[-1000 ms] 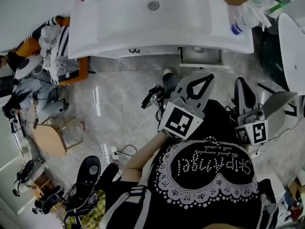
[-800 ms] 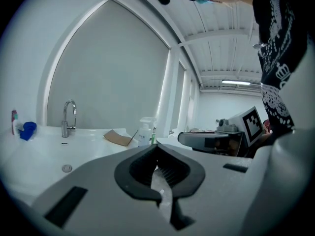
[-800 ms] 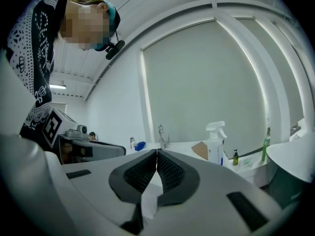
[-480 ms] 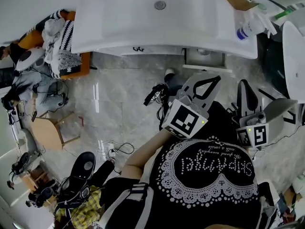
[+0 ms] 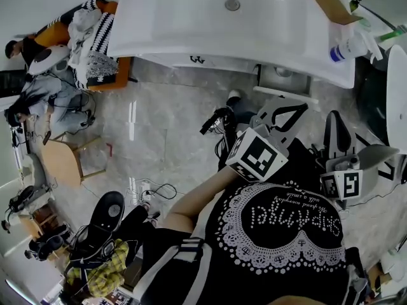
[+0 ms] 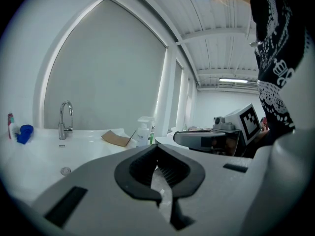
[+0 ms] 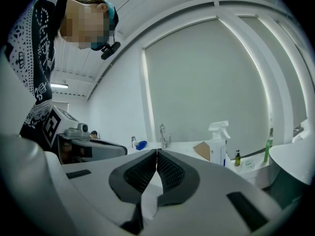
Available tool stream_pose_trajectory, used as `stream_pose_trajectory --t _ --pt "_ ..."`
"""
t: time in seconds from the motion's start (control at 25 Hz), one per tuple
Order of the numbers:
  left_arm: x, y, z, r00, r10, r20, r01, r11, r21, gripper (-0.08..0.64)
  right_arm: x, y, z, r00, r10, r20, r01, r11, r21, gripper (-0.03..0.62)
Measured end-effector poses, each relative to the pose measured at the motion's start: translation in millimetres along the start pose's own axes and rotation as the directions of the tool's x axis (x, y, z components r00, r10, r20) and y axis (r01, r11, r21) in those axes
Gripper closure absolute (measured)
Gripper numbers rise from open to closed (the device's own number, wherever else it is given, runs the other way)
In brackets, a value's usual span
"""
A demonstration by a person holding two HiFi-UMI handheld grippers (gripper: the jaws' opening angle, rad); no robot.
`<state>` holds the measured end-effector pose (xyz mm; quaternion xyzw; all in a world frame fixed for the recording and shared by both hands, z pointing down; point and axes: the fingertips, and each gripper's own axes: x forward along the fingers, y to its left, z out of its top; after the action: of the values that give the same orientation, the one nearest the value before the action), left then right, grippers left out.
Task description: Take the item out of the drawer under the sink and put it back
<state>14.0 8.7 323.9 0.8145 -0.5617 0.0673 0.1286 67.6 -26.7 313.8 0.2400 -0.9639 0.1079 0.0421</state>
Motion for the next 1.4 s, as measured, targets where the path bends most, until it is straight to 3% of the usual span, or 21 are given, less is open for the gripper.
stream_pose_trajectory --t 1.04,1.24,1.4 --pt "3 -1 -2 1.0 -0.018 -0.023 0.018 1.0 -0.012 0.555 -3 -8 -2 1.0 -0.027 0.0 0.027 1.0 0.012 0.574" --pt "2 2 -1 1.0 -0.014 -0.022 0.014 1.0 -0.018 0.555 3 -2 8 0.999 -0.016 0.039 0.013 0.997 0.07 0.574" --pt "3 1 1 1.0 -0.013 -0.024 0.013 1.0 -0.018 0.555 1 -4 7 0.999 -0.012 0.036 0.009 0.998 0.065 0.574"
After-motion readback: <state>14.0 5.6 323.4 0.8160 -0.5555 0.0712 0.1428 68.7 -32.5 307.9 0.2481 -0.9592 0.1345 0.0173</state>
